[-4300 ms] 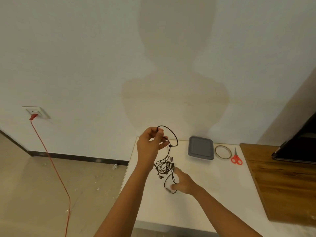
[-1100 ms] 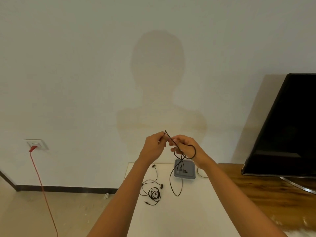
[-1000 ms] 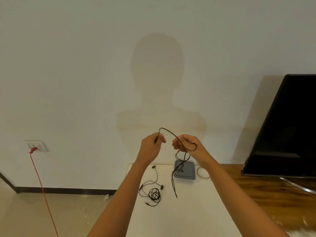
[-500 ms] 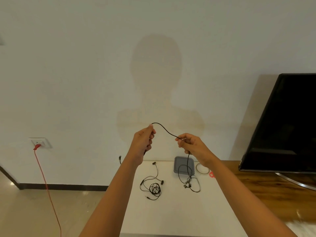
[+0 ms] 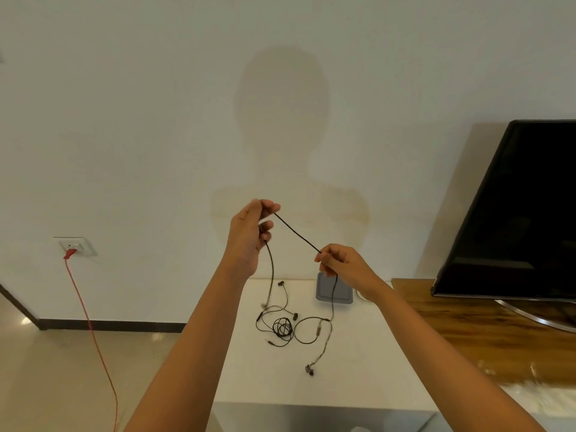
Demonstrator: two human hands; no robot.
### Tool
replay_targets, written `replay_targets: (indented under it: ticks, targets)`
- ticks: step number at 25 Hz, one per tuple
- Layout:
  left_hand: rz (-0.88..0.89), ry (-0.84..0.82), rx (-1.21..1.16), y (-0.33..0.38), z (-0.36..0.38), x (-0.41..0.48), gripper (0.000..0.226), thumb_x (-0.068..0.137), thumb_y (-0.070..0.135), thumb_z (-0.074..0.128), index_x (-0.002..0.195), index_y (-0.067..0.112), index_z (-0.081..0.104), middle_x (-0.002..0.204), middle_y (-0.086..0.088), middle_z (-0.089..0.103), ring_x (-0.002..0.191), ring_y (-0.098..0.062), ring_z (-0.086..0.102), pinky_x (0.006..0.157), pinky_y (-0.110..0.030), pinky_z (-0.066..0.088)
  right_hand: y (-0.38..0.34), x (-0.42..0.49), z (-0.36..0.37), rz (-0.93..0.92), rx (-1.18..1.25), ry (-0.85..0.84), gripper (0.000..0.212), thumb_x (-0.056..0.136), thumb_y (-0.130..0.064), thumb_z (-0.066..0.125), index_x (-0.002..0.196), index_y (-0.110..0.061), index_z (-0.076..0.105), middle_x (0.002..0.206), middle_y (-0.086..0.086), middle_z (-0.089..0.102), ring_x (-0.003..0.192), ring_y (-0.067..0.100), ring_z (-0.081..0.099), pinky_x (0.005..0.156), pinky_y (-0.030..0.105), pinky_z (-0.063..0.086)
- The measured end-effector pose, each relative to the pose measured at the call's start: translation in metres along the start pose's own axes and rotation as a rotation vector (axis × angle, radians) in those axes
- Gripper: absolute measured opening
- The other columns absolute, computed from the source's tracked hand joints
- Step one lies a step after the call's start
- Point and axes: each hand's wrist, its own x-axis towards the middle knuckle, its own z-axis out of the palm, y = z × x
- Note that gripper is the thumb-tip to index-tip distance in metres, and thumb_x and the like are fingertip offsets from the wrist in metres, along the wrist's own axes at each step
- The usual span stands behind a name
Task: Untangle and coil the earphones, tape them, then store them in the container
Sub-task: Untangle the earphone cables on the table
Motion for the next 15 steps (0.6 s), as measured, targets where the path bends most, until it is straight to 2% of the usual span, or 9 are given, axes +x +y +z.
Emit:
replay_targets:
  ticks: [5, 8, 11, 13, 15]
  targets:
    - [0.127, 0.148, -0.059, 0.004, -0.023, 0.005, 0.028, 0.101, 0.022, 0.042, 0.085, 0.022, 0.066, 0.090, 0.005, 0.069, 0.056, -0.004, 0.045, 0.044, -0.013, 0.031, 0.025, -0.012, -0.007, 0.084, -0.078, -0.056, 0.022, 0.097, -0.021, 0.051, 0.083, -0.015, 0.066, 0.070, 0.005, 0.059, 0.066, 0.014, 0.054, 0.067, 0.021, 0.046]
    - [0.186, 0.168, 0.161, -0.007, -0.025, 0.007, 0.027, 0.101, 0.021, 0.042, 0.088, 0.022, 0.065, 0.090, 0.005, 0.070, 0.056, -0.002, 0.048, 0.050, -0.014, 0.037, 0.030, -0.017, -0.003, 0.116, -0.157, 0.015, 0.026, 0.098, -0.019, 0.047, 0.079, -0.018, 0.064, 0.064, 0.004, 0.056, 0.060, 0.015, 0.051, 0.061, 0.022, 0.044]
    - [0.087, -0.034, 0.337, -0.029, -0.013, 0.003, 0.029, 0.102, 0.021, 0.040, 0.089, 0.015, 0.066, 0.091, -0.002, 0.071, 0.067, -0.007, 0.059, 0.058, -0.015, 0.047, 0.009, -0.011, 0.008, 0.033, -0.178, 0.059, 0.025, 0.097, -0.026, 0.051, 0.080, -0.018, 0.067, 0.060, 0.001, 0.050, 0.052, 0.011, 0.042, 0.051, 0.017, 0.038]
    - [0.011, -0.186, 0.416, -0.043, -0.007, 0.000, 0.032, 0.102, 0.024, 0.041, 0.092, 0.011, 0.068, 0.095, -0.004, 0.072, 0.081, -0.012, 0.066, 0.069, -0.019, 0.053, -0.010, -0.006, 0.015, -0.012, -0.225, 0.020, 0.025, 0.095, -0.029, 0.053, 0.079, -0.019, 0.069, 0.058, -0.006, 0.054, 0.049, 0.003, 0.044, 0.053, 0.011, 0.037]
    - [0.012, -0.302, 0.525, -0.054, -0.004, -0.004, 0.032, 0.100, 0.031, 0.044, 0.099, 0.011, 0.070, 0.100, -0.003, 0.072, 0.092, -0.013, 0.068, 0.082, -0.024, 0.055, -0.023, -0.001, 0.019, -0.015, -0.257, 0.013, 0.029, 0.094, -0.032, 0.054, 0.075, -0.017, 0.071, 0.054, -0.012, 0.057, 0.049, 0.000, 0.048, 0.057, 0.014, 0.040]
